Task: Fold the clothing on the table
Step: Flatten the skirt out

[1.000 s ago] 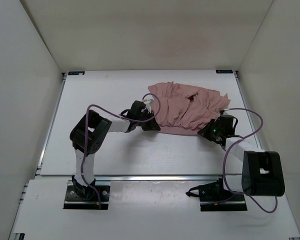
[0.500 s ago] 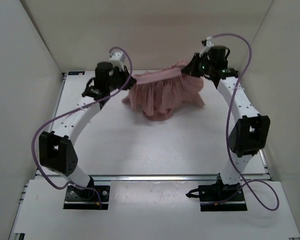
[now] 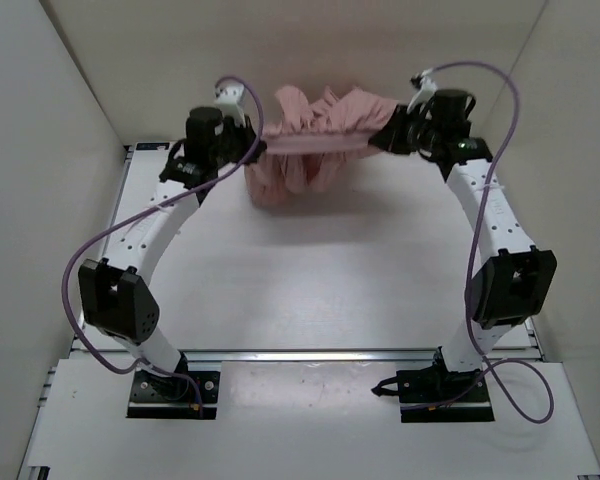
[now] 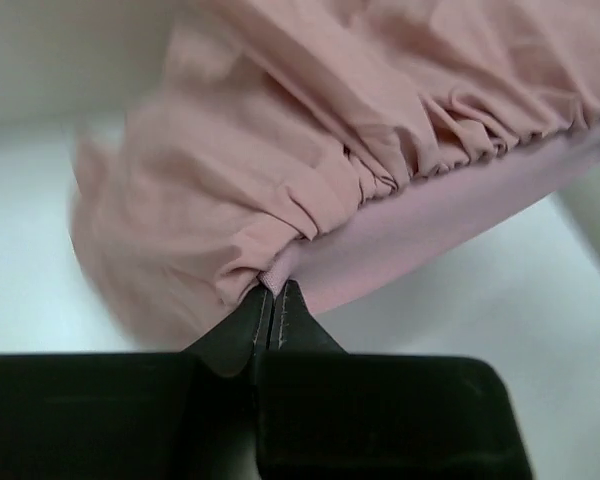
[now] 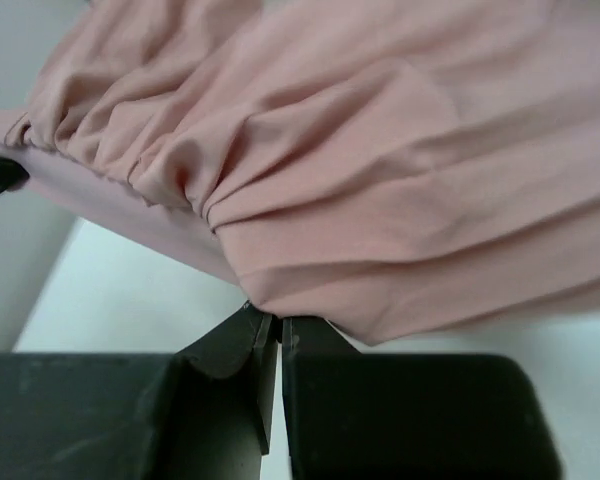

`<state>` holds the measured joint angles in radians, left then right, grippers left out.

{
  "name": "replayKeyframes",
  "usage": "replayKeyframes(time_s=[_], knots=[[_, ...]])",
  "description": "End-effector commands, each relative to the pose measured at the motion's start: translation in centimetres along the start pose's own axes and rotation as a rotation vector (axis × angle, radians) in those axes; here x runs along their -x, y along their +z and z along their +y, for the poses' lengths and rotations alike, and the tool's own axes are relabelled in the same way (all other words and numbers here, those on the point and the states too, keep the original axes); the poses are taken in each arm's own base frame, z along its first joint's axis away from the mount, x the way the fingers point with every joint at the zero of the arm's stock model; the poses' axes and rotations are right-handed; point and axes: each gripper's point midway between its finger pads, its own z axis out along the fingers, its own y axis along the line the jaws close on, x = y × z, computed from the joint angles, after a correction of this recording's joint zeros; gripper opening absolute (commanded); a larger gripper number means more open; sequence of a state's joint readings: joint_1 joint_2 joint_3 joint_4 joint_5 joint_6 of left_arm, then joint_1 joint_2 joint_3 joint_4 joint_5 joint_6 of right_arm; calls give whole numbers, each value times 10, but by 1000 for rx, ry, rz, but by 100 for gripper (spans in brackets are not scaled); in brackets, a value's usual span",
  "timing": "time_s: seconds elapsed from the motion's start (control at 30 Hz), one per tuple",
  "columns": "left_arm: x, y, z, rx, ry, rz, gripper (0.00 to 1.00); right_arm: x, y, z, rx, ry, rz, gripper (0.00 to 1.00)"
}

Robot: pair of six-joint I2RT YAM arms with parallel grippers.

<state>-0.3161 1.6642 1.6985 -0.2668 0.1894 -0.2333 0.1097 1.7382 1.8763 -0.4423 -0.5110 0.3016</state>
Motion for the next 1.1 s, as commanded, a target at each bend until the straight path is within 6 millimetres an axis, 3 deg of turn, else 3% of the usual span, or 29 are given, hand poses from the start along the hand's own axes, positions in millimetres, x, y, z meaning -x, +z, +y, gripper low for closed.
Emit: replayKeyframes(time_s=[0.0, 0.07, 0.1, 0.17, 0.2, 0.3, 0.33, 0.4, 0.43, 0.47, 0.5, 0.53, 0.57, 0.6, 0.63, 0.67, 0.7, 0.73, 0.77, 0.8, 0.87, 0.9, 0.93, 0.97, 1.0, 1.03, 1.07], knots=[[-73, -27, 33, 123, -17, 142, 0, -94, 1, -41, -113, 66, 177, 0], [-140, -43, 33, 127, -33, 270, 0, -166, -7, -43, -118, 138, 304, 0], [-144, -52, 27, 114, -44, 281, 0, -177, -12, -35, -100, 152, 317, 0], [-188, -71, 22, 106, -68, 372, 0, -220, -22, -31, -94, 226, 379, 0], [-188, -76, 17, 89, -84, 361, 0, -218, -25, -28, -76, 237, 362, 0], [-212, -90, 14, 74, -130, 396, 0, -226, -30, -22, -63, 285, 346, 0], [-213, -88, 15, 66, -137, 399, 0, -227, -29, -21, -59, 277, 344, 0], [-205, -80, 20, 65, -149, 384, 0, -206, -21, -18, -38, 246, 305, 0], [-208, -73, 22, 64, -153, 397, 0, -208, -16, -23, -44, 263, 323, 0], [-198, -62, 23, 64, -149, 382, 0, -196, -6, -24, -34, 249, 317, 0], [-173, -52, 29, 69, -129, 338, 0, -168, 1, -24, -25, 223, 272, 0], [-175, -42, 39, 90, -142, 359, 0, -172, 12, -33, -43, 239, 308, 0], [-138, -30, 35, 72, -132, 298, 0, -133, 17, -27, -22, 209, 259, 0], [-108, -14, 45, 80, -135, 253, 0, -94, 30, -28, -10, 162, 203, 0], [-108, -1, 59, 95, -159, 271, 0, -99, 41, -39, -29, 182, 250, 0], [-72, 14, 61, 88, -147, 215, 0, -59, 51, -39, -30, 137, 198, 0], [-16, 16, 60, 76, -110, 109, 0, 0, 41, -23, -14, 67, 92, 0], [22, 21, 61, 87, -78, 46, 0, 40, 44, -16, -8, 10, 2, 0], [33, 24, 73, 130, -58, 28, 0, 48, 47, -25, -35, 15, -15, 0], [66, 19, 62, 120, -12, -46, 0, 86, 30, -13, -31, -19, -116, 0], [104, -1, 57, 123, 19, -156, 0, 113, 8, -11, -33, -37, -192, 0], [113, -12, 55, 121, 23, -178, 0, 106, 9, -17, -33, -39, -174, 0], [107, -13, 58, 127, 28, -166, 0, 94, 6, -23, -69, -59, -149, 0], [109, -22, 55, 126, 41, -169, 0, 102, -10, -7, -72, -104, -184, 0], [98, -25, 53, 138, 57, -142, 0, 84, -12, -11, -124, -117, -160, 0], [69, -19, 55, 146, 64, -80, 0, 49, -2, -34, -179, -101, -90, 0], [62, -27, 51, 145, 74, -64, 0, 52, -14, -19, -159, -124, -121, 0]])
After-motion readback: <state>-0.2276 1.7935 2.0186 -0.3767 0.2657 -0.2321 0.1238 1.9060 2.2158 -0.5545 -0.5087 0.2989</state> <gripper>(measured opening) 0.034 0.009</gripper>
